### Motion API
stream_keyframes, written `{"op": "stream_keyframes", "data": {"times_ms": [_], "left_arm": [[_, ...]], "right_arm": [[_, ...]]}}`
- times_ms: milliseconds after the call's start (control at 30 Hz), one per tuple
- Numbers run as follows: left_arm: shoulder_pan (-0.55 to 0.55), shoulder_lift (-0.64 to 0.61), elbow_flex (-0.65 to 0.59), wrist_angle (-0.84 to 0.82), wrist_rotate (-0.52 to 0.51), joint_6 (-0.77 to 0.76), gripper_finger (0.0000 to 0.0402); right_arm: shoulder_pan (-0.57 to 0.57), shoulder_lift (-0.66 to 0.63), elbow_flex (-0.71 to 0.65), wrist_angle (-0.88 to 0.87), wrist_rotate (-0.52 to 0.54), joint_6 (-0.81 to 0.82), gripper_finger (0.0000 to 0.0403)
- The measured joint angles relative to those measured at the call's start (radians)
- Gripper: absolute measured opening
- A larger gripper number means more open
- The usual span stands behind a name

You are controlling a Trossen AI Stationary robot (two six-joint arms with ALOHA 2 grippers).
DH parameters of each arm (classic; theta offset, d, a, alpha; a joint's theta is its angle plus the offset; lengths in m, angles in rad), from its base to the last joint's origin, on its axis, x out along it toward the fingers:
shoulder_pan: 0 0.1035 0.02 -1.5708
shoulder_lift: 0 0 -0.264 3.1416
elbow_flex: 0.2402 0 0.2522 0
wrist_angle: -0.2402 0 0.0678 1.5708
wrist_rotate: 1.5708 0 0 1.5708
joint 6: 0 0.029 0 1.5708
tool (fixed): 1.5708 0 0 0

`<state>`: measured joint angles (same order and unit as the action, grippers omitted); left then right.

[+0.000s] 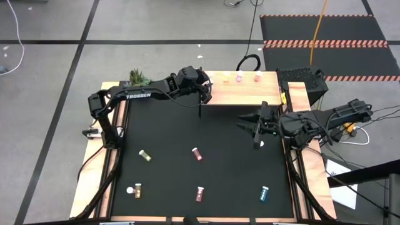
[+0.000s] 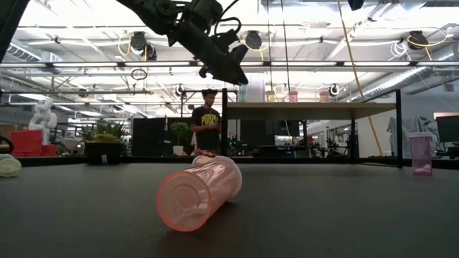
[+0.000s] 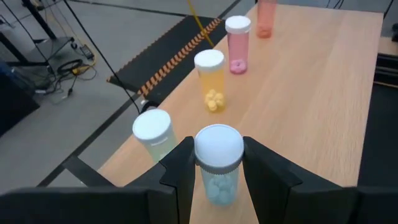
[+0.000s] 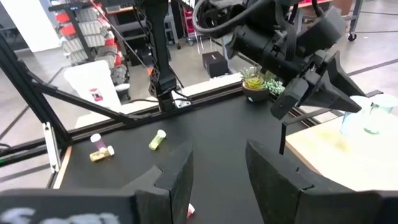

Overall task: Pick and place medicine bottles onto shelf by color
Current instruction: Put the left blue pill bottle on the shelf aligned with the other blue pill bottle

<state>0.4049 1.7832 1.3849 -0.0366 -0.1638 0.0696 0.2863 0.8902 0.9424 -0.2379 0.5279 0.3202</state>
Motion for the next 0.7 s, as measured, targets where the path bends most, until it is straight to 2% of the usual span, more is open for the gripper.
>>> {"op": "stream_keyframes", "data": {"times_ms": [700], "left_arm": [[0.013,0.013,-0.001,0.013,0.017,-0.066,0.0149]], "right_arm": [[0.000,0.000,0.000,-0.022,0.000,0.035,0.0139]]}}
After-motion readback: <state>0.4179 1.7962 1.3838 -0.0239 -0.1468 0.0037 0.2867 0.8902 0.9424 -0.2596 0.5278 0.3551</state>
